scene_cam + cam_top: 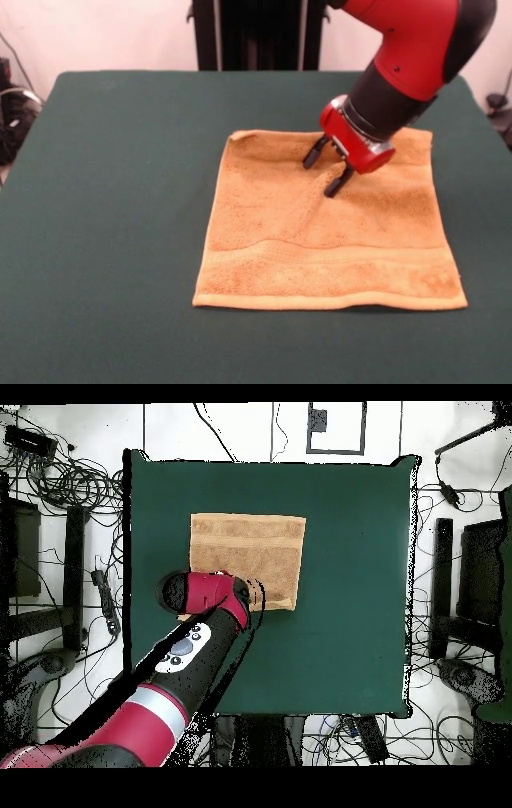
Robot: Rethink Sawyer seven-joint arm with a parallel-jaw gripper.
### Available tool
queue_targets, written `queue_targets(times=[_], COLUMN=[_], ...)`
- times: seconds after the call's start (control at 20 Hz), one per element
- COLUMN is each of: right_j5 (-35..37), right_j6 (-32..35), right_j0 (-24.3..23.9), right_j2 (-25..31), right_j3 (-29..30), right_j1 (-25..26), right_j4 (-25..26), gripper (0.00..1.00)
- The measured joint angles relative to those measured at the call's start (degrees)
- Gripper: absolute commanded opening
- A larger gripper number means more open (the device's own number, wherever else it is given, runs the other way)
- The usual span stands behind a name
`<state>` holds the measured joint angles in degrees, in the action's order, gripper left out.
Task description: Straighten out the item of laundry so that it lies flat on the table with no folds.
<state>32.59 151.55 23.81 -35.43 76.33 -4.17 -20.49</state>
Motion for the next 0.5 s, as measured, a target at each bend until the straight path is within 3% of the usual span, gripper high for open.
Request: queue_targets(times=[0.5], right_j5=[0.0], right_j6=[0.0], right_j0=[0.2], right_j2=[-0.2], right_j3=[0.3], right_j1=[0.0], right_j4=[0.0], gripper=[1.00])
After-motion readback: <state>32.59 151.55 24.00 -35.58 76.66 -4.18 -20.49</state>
